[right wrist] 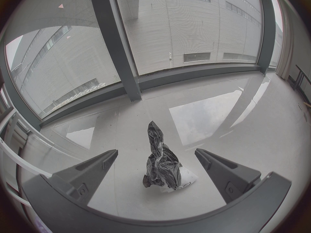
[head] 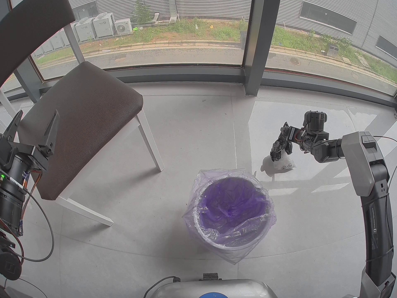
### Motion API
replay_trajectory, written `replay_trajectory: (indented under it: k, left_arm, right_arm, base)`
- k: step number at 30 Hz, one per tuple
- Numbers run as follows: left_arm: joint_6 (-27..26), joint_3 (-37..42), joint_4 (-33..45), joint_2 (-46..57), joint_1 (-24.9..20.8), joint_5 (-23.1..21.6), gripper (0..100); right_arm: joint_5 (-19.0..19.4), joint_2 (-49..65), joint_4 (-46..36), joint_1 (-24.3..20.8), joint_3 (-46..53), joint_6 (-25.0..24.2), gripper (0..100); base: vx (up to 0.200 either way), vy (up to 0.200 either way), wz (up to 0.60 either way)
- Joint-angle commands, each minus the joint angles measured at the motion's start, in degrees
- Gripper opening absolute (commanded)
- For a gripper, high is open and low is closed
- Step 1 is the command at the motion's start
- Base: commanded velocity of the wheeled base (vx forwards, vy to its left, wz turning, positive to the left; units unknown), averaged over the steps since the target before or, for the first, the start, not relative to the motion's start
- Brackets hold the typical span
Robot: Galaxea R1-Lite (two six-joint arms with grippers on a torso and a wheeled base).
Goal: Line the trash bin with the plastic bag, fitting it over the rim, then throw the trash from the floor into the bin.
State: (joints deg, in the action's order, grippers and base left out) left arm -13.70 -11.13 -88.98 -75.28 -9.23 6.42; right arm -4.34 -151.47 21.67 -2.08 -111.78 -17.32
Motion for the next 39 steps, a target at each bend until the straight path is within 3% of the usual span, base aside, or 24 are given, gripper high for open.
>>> replay_trajectory:
  k: [1,10,15,28,34,39]
  left_arm:
    - [-0.01,-0.03,-1.02,-0.05,0.0,-0.1,100]
    - [-0.01,0.06,-1.02,0.57,0.26,-0.1,100]
    - [-0.01,0.14,-1.02,0.57,0.26,-0.1,100]
    - [-0.27,1.81,-1.02,3.73,-0.44,-0.45,100]
    - [-4.75,4.1,-1.02,4.88,0.35,-1.5,100]
    - [-4.32,4.54,-1.02,2.86,0.61,-4.4,100]
  right_arm:
    - [0.03,-5.15,-0.05,-0.02,-2.82,-0.87,100]
    - [3.02,-6.74,0.74,-0.02,-2.82,-3.86,100]
    - [3.99,-8.05,5.57,-0.02,-2.82,-4.12,100]
    - [2.76,-8.67,9.26,-0.11,-2.82,-4.03,100]
    - [1.97,-8.32,9.26,0.15,-2.82,-3.86,100]
    - [1.88,-8.23,9.0,0.24,-2.82,-3.51,100]
  base:
    - [0.0,0.0,0.0]
    - [0.0,0.0,0.0]
    - [0.0,0.0,0.0]
    - [0.0,0.0,0.0]
    - [0.0,0.0,0.0]
    - [0.16,0.0,0.0]
